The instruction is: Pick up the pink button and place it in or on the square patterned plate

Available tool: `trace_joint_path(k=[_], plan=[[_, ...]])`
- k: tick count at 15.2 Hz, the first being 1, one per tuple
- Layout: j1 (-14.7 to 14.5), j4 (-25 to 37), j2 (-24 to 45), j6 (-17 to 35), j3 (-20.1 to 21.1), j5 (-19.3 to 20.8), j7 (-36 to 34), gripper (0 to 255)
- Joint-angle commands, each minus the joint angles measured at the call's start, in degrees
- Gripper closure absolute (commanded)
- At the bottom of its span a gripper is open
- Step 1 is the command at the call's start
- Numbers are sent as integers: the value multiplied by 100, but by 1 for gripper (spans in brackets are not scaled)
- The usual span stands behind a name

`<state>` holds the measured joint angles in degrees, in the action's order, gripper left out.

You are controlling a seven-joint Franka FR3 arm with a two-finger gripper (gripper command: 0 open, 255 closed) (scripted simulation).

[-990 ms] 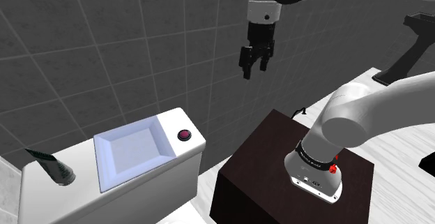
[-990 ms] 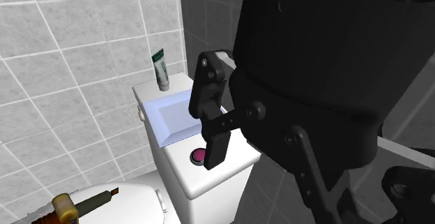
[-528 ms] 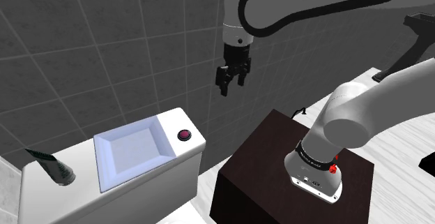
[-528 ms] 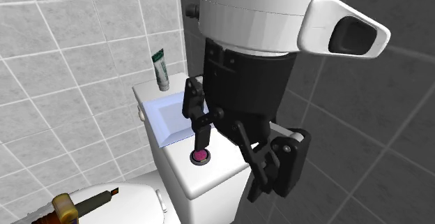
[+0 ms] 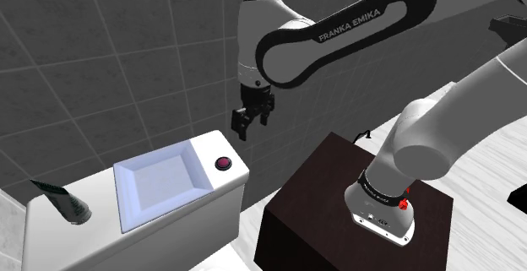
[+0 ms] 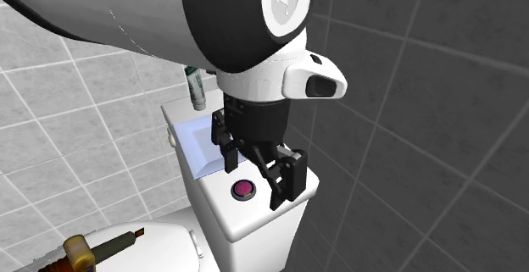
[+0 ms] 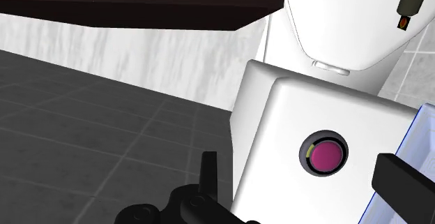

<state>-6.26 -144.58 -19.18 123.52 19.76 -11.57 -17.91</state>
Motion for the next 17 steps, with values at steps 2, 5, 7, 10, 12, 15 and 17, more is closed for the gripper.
trace_joint_path(k=[2,5,7,10,12,15,17], plan=[[-6,208,648,562,244,182,-225,0],[-27,456,1312,1066,478,502,-564,0],[-55,660,1773,1362,596,809,-843,0],[-106,791,2144,1610,633,1088,-1076,0],[-115,757,2280,1766,624,1180,-1143,0],[-132,717,2492,1997,600,1334,-1252,0],[-146,701,2607,2116,581,1421,-1315,0]])
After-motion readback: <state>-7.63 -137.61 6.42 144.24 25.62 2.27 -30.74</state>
